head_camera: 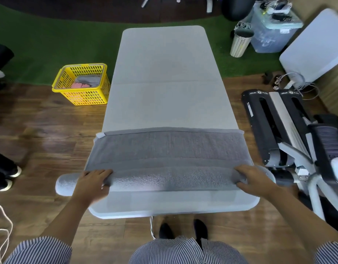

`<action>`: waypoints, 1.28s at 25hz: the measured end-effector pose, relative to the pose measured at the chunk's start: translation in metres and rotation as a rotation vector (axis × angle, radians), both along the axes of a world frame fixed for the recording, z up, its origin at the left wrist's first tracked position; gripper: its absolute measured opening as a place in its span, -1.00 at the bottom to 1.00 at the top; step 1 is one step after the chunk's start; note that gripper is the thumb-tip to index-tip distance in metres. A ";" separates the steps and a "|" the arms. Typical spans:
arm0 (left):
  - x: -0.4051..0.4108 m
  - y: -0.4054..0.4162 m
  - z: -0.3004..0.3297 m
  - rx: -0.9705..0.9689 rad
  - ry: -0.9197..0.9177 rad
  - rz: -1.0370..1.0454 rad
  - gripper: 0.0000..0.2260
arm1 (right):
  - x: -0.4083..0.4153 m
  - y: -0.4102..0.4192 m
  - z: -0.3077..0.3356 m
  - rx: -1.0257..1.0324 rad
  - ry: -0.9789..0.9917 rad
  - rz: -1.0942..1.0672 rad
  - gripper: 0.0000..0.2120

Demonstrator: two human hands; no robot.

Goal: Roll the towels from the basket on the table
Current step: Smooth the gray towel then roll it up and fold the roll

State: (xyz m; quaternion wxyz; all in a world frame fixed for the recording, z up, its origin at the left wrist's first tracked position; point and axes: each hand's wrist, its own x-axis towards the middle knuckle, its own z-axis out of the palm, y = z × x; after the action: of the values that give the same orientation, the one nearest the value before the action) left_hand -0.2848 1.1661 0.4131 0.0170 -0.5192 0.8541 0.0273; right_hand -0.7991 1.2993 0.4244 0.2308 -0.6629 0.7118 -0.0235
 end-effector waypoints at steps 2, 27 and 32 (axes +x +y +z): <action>0.005 -0.006 0.004 0.032 -0.027 0.014 -0.59 | 0.004 -0.002 0.000 0.004 0.013 0.007 -0.58; -0.004 0.005 0.005 -0.028 0.153 0.062 -0.55 | 0.013 -0.006 -0.011 -0.272 0.207 0.063 -0.52; -0.004 0.001 -0.006 0.073 0.093 -0.005 -0.48 | 0.017 0.002 -0.019 -0.236 0.214 0.080 -0.51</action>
State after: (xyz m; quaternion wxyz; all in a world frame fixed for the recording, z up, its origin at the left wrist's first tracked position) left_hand -0.2890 1.1666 0.4076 -0.0039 -0.5142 0.8537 0.0826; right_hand -0.7825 1.3017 0.4053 0.0749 -0.7120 0.6976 -0.0269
